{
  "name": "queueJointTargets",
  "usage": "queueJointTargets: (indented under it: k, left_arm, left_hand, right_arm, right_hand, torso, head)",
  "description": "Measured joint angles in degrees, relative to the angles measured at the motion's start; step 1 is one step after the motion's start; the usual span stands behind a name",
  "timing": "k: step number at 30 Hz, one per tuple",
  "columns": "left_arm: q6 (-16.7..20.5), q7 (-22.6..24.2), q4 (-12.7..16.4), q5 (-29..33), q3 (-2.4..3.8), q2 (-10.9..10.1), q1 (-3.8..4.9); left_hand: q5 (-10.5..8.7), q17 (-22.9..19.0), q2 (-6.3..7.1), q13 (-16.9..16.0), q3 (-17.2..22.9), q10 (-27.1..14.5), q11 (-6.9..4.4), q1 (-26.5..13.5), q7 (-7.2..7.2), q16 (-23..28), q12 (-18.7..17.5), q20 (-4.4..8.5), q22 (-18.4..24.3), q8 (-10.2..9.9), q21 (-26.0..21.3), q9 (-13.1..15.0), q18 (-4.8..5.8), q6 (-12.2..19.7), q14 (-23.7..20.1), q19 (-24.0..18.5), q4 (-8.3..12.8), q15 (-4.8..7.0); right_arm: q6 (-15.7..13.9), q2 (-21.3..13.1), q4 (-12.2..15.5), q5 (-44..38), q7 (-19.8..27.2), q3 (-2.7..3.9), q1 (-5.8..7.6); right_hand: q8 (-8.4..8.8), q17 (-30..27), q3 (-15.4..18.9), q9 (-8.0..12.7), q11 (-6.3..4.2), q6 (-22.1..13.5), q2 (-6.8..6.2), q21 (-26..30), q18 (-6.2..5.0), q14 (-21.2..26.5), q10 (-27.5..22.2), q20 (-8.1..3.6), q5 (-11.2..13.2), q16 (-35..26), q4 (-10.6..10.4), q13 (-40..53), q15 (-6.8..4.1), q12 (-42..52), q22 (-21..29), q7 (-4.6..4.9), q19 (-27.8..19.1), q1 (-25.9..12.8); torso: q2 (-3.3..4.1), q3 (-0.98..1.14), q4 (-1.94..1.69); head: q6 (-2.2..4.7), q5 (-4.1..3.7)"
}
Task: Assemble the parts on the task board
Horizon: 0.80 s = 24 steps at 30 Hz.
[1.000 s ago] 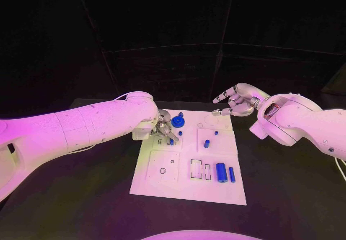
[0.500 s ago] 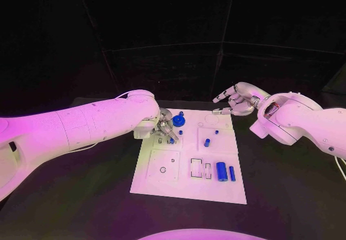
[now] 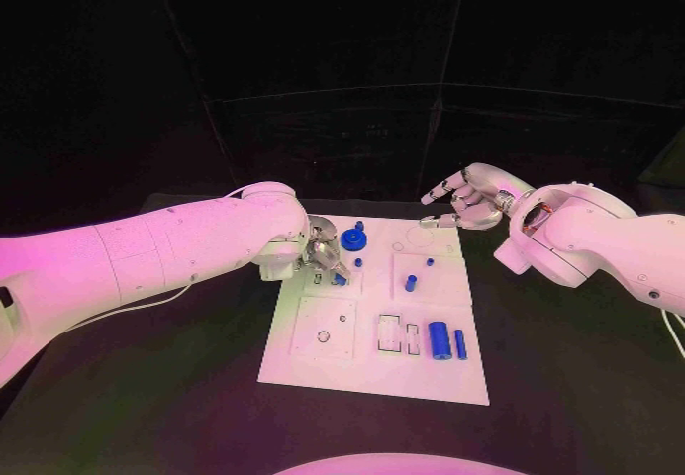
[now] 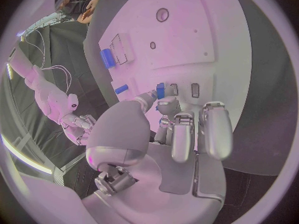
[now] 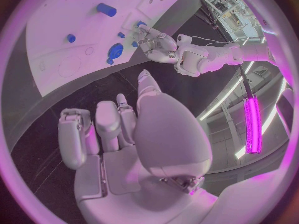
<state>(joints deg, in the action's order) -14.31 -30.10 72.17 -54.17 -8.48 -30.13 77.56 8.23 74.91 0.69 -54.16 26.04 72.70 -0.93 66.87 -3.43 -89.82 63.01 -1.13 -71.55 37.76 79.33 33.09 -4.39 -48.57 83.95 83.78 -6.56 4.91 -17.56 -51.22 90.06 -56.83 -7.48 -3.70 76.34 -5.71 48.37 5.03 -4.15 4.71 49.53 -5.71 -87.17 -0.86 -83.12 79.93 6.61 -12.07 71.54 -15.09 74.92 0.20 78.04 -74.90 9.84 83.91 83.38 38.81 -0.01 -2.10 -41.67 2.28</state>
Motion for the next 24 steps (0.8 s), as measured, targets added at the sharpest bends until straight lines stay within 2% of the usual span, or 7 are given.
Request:
queueJointTargets:
  k: [4, 11, 18, 24]
  left_arm:
    - [2.5, 0.1, 1.8, 1.3, 0.0, -1.5, 0.0]
    - [7.2, 0.1, 4.4, 2.6, 0.0, -4.0, -0.37]
    - [10.8, 0.2, 5.5, 2.5, -0.05, -5.2, -1.18]
    - [13.1, 0.3, 5.4, 0.8, -0.11, -5.3, -2.4]
  left_hand:
    - [-0.02, 0.0, 0.96, -0.3, 2.6, 0.3, -0.31, -1.0, -0.07, 0.0, 0.5, 0.0, -0.1, 0.6, 0.0, 0.6, 0.0, -0.1, 0.0, 0.0, -0.3, 0.0]
    - [-0.03, 0.0, 1.42, -0.7, 3.6, 0.6, -0.22, -1.5, -0.07, 0.0, 0.8, 0.0, -0.3, 1.0, 0.0, 1.1, 0.0, -0.1, 0.0, 0.0, -0.4, 0.0]
    - [-0.05, 0.0, 1.59, -1.0, 3.8, 0.8, -0.42, -1.6, -0.08, 0.0, 1.1, 0.0, -0.7, 1.1, 0.0, 1.2, 0.0, -0.1, 0.0, 0.0, -0.3, 0.0]
    - [-0.1, 0.0, 1.86, -1.1, 4.1, 1.1, -0.71, -1.9, 0.09, 0.0, 1.1, 0.0, -0.8, 1.3, 0.0, 1.2, 0.0, -0.4, 0.0, 0.0, -0.2, -0.01]
  right_arm:
    - [0.1, 0.0, -0.2, 0.0, 0.0, 0.0, 0.0]
    - [0.1, 0.0, -0.3, 0.0, 0.1, 0.0, 0.0]
    - [0.0, -0.2, -0.3, 0.1, 0.1, -0.01, 0.0]
    - [0.0, -0.3, -0.3, 0.1, 0.1, -0.01, 0.0]
  right_hand:
    - [0.0, 0.0, 0.0, 0.0, 0.0, 0.0, 0.0, 0.0, 0.0, 0.0, 0.0, 0.0, -0.1, 0.0, 0.0, 0.0, 0.0, 0.0, 0.0, 0.0, 0.0, 0.0]
    - [0.0, -0.2, 0.0, 0.0, 0.0, 0.0, 0.01, 0.0, 0.0, 0.0, 0.0, 0.0, -0.1, -0.2, 0.0, 0.0, 0.0, -0.2, 0.0, 0.0, 0.0, 0.0]
    - [0.0, -0.2, 0.2, 0.0, 0.0, 0.0, 0.31, 0.2, -0.01, 0.0, 0.0, 0.01, -0.1, -0.2, -0.2, 0.0, 0.0, -0.2, 0.0, 0.0, 0.0, -0.3]
    - [0.0, -0.2, 0.2, 0.0, 0.0, 0.0, 0.31, 0.2, -0.01, 0.0, 0.0, 0.01, -0.1, -0.2, -0.2, 0.0, 0.0, -0.2, 0.0, 0.0, 0.0, -0.3]
  torso:
    - [-0.03, 0.02, -0.04]
    - [-0.02, 0.01, -0.02]
    - [0.02, -0.02, 0.01]
    - [0.04, -0.05, 0.01]
  head:
    - [-0.04, 0.18]
    - [0.15, 0.29]
    - [0.15, 0.26]
    - [-0.02, 0.42]
